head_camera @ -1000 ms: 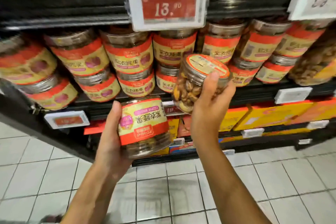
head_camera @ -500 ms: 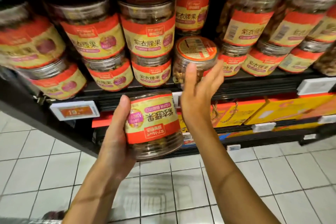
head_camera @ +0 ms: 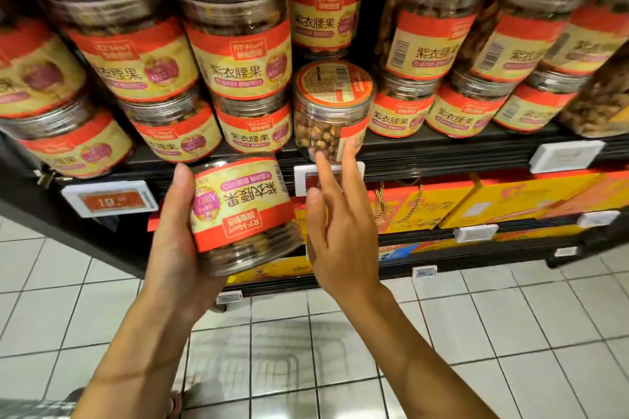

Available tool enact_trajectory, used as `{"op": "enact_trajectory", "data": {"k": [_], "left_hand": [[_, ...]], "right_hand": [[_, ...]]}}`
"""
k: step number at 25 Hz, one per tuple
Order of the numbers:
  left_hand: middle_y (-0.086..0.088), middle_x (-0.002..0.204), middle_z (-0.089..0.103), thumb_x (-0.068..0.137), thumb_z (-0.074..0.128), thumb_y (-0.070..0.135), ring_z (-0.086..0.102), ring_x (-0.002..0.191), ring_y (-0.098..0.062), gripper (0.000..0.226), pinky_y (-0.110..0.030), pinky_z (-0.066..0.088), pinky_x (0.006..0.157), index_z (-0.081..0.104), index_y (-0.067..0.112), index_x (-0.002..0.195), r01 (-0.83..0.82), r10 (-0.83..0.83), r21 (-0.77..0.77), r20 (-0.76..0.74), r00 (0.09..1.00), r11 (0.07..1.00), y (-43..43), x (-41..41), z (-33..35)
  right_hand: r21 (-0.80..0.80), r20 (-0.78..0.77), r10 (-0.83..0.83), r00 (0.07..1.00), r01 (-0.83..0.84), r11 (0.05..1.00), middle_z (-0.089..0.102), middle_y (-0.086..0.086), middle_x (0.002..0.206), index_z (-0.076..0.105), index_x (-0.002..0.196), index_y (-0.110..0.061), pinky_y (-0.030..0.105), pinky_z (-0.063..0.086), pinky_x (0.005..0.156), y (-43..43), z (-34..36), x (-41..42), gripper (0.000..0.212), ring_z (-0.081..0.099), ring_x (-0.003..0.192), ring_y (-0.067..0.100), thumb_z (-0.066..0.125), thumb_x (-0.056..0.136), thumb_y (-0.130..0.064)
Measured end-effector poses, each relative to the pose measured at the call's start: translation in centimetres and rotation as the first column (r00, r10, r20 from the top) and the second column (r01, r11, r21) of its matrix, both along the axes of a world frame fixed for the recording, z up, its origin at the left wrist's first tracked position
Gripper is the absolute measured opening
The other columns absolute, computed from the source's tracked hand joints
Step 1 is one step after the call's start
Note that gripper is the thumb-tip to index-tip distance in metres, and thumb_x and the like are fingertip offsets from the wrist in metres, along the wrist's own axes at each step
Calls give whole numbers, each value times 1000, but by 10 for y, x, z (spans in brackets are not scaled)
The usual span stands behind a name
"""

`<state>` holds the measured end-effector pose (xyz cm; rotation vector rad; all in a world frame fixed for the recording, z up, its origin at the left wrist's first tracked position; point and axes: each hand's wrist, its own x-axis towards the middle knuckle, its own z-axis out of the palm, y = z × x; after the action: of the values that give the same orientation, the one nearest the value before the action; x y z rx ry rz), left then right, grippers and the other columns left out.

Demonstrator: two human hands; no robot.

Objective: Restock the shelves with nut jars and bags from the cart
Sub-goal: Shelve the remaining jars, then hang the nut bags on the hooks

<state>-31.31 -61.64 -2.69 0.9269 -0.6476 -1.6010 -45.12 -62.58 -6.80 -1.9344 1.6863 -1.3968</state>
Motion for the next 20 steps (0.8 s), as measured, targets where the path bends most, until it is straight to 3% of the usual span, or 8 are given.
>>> {"op": "enact_trajectory", "data": {"k": [3, 4, 6, 7, 11, 14, 16, 20], "left_hand": [[-7, 106, 72, 57, 64, 66, 69, 98, -22, 59, -37, 58, 74, 76, 23, 95, 14, -14, -5, 13, 1000, 1000, 0, -3, -1], [-6, 105, 73, 56, 65, 65, 69, 98, -21, 59, -37, 58, 73, 77, 23, 95, 5, -5, -7, 15, 1000, 1000, 0, -3, -1], [-4, 105, 73, 55, 66, 64, 70, 96, -20, 57, -37, 58, 72, 76, 24, 95, -37, 37, 0, 11, 999, 999, -1, -3, -1], [-4, 105, 73, 55, 66, 63, 70, 96, -20, 57, -37, 58, 71, 77, 24, 94, -58, 58, 4, 11, 998, 998, -1, -2, -1], [-3, 102, 74, 57, 61, 64, 70, 95, -18, 55, -35, 58, 69, 77, 24, 92, -92, 92, 15, 13, 996, 996, 6, 1, -1], [-4, 103, 73, 58, 58, 64, 70, 97, -19, 56, -36, 58, 70, 78, 23, 91, -124, 124, 38, 8, 992, 992, 9, 3, -1], [-2, 101, 74, 64, 54, 63, 70, 95, -17, 52, -37, 59, 72, 78, 25, 89, -136, 135, 35, 29, 990, 990, 11, 3, -2], [-2, 102, 74, 66, 52, 63, 70, 97, -17, 53, -40, 58, 77, 77, 24, 91, -149, 149, 39, 0, 989, 988, 10, 1, -1]], "right_hand": [[-46, -47, 121, 991, -123, 991, 43, 13, 142, 54, 128, -3, 43, 36, 108, 2, -4, -5, 58, 40, 134, 22, 19, 99, -39], [-19, 36, 164, 986, -164, 986, 48, 10, 139, 56, 126, -3, 37, 37, 106, 1, -3, -10, 56, 44, 131, 15, 21, 99, -38], [-46, 258, 161, 953, -154, 987, 58, 3, 127, 63, 116, -4, 18, 45, 89, -6, 2, -26, 49, 56, 106, -6, 26, 98, -31], [-101, 274, 126, 953, -102, 990, 61, 2, 122, 65, 112, -3, 14, 46, 84, -10, 4, -34, 47, 59, 99, -7, 28, 98, -28], [-209, -129, 93, 987, -119, 971, 55, 19, 129, 60, 118, 5, 40, 33, 111, -19, 1, -42, 50, 47, 127, 32, 25, 100, -26], [-280, -414, -1, 910, -126, 952, 58, 18, 126, 63, 116, 3, 45, 38, 107, -27, -2, -33, 40, 51, 123, 35, 37, 97, -22], [-334, -472, -4, 882, -174, 926, 61, 14, 124, 65, 114, 0, 43, 42, 104, -30, -3, -34, 38, 54, 121, 31, 38, 96, -20], [-342, -399, -54, 915, -94, 935, 54, 13, 134, 57, 125, -2, 41, 31, 110, -32, 1, -45, 40, 45, 129, 30, 34, 97, -19]]}}
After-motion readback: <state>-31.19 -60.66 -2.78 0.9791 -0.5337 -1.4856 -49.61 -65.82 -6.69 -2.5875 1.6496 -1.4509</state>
